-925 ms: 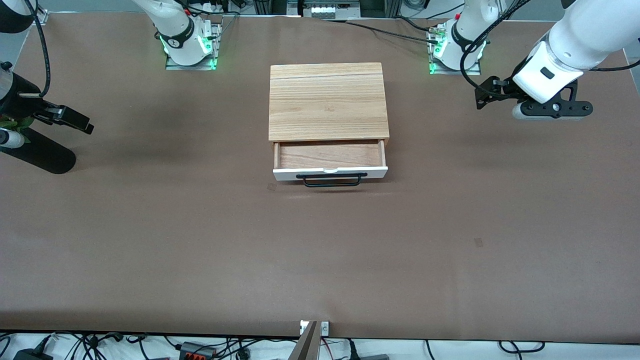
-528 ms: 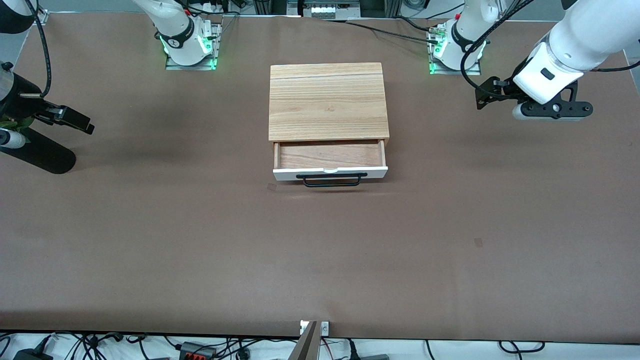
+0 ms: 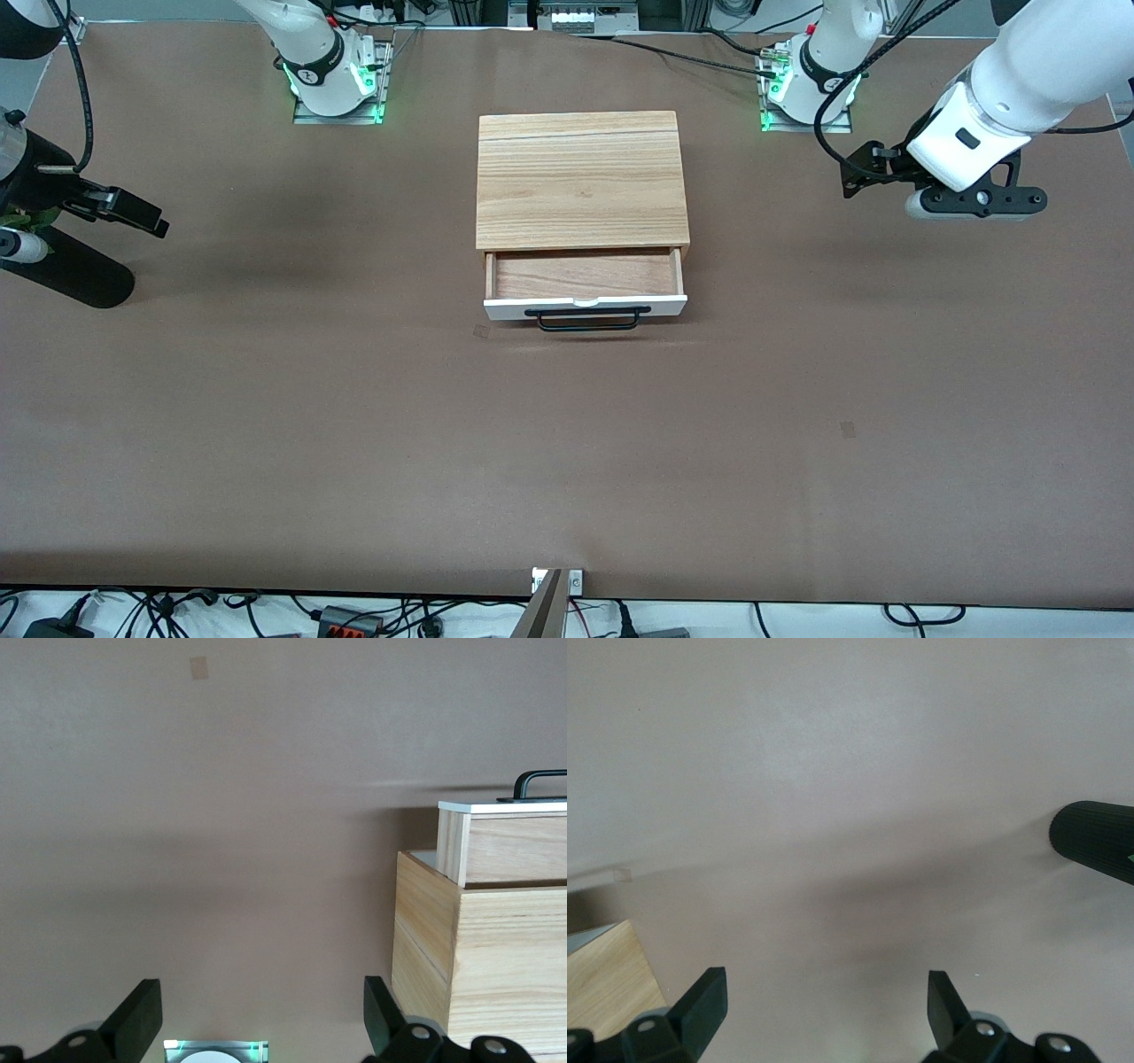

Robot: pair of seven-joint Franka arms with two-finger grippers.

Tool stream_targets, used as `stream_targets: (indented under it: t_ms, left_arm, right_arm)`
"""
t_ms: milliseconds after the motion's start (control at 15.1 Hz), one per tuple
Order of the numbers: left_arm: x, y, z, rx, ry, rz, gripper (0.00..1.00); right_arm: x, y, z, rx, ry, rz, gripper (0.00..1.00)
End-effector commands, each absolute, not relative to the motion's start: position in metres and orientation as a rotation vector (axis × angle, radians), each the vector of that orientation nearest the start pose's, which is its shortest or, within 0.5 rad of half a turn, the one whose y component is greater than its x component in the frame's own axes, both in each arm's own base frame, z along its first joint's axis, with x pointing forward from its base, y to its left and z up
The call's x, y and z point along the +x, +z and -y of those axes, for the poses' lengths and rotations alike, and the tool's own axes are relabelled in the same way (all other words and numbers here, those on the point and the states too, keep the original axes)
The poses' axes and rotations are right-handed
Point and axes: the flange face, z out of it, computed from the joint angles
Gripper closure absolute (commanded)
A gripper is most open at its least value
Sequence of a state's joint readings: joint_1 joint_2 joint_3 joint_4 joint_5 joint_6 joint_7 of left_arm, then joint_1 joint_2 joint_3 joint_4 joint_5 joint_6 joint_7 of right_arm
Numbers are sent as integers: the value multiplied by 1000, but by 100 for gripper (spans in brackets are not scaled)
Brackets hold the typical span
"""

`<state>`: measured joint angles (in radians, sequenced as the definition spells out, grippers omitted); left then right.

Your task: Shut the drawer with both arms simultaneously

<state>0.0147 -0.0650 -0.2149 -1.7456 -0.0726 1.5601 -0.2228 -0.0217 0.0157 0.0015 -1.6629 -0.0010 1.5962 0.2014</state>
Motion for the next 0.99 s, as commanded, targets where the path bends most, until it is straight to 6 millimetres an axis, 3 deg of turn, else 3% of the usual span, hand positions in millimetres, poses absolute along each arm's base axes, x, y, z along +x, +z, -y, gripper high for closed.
stream_targets:
  t_ms: [0, 264, 528, 660, 925]
  left_arm:
    - [522, 581, 118, -3155, 207, 35, 0]
    - [524, 580, 118, -3158, 203, 23, 0]
    - [556, 580, 126, -3184, 183, 22, 0]
    - [570, 568, 131, -3194, 211, 6, 0]
    - [592, 532, 163, -3204, 297, -69, 0]
  right_arm:
    - [557, 578, -3, -3128, 156, -337, 0]
    - [557, 566, -32, -3143, 228, -259, 0]
    - [557, 562, -33, -3144, 252, -256, 0]
    - [557, 561, -31, -3139, 260, -271, 0]
    - [562, 555, -35, -3128, 262, -256, 0]
